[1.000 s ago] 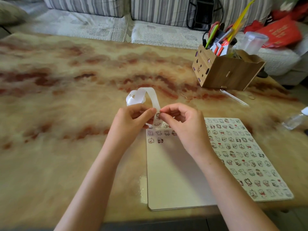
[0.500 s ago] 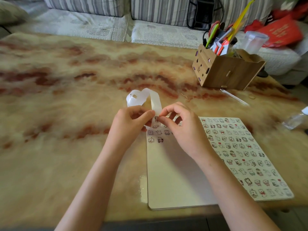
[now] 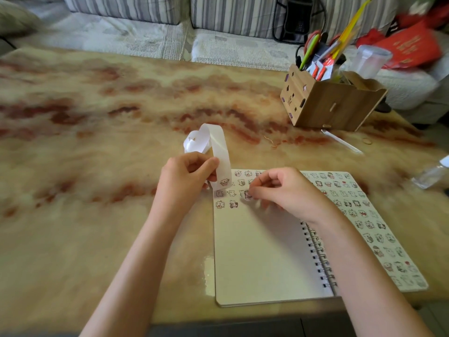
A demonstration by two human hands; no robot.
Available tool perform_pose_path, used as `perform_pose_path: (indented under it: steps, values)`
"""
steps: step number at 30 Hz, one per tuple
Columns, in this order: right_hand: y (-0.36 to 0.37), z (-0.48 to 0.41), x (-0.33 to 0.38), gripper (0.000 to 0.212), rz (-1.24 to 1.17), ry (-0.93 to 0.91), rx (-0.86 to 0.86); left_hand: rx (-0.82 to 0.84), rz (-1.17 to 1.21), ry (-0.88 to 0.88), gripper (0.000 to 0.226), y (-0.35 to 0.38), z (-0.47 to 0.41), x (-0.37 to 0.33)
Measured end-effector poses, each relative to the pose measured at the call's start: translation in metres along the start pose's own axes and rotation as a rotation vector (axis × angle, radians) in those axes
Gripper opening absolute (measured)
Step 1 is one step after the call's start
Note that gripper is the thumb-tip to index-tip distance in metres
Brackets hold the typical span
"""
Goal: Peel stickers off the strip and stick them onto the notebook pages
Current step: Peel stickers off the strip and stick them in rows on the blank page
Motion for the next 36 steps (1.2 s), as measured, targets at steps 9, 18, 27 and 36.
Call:
perform_pose_path:
  steps: [9, 18, 27, 36]
  values:
    - [0.0055, -0.0008, -0.0075, 0.003, 0.038, 0.049, 0.018, -0.004, -0.002, 0.019, 0.02, 0.0, -0.0011, 0.0003]
    - [0.0072, -0.0009, -0.009, 0.003, 0.01, 0.06, 0.011, 0.006, 0.013, 0.009, 0.019, 0.0005, -0.0013, 0.0005]
    - [0.0082, -0.0038, -0.0117, 0.003, 0.049, 0.057, -0.003, 0.006, 0.014, 0.018, 0.019, 0.0008, -0.0025, 0.0006]
    - [0.0086, -0.0018, -0.0084, 0.004, 0.095, 0.043, -0.028, 0.007, 0.011, 0.015, 0.019, 0.0015, -0.003, 0.0012]
Point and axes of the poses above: each hand's wrist, its own z-axis away from the middle knuckle, its own y-axis out of the palm, x = y × z, the point moved 9 cm from there along -z, towards the middle knuckle, and after that the axes turned 8 degrees about -x, right-handed, at the moved point
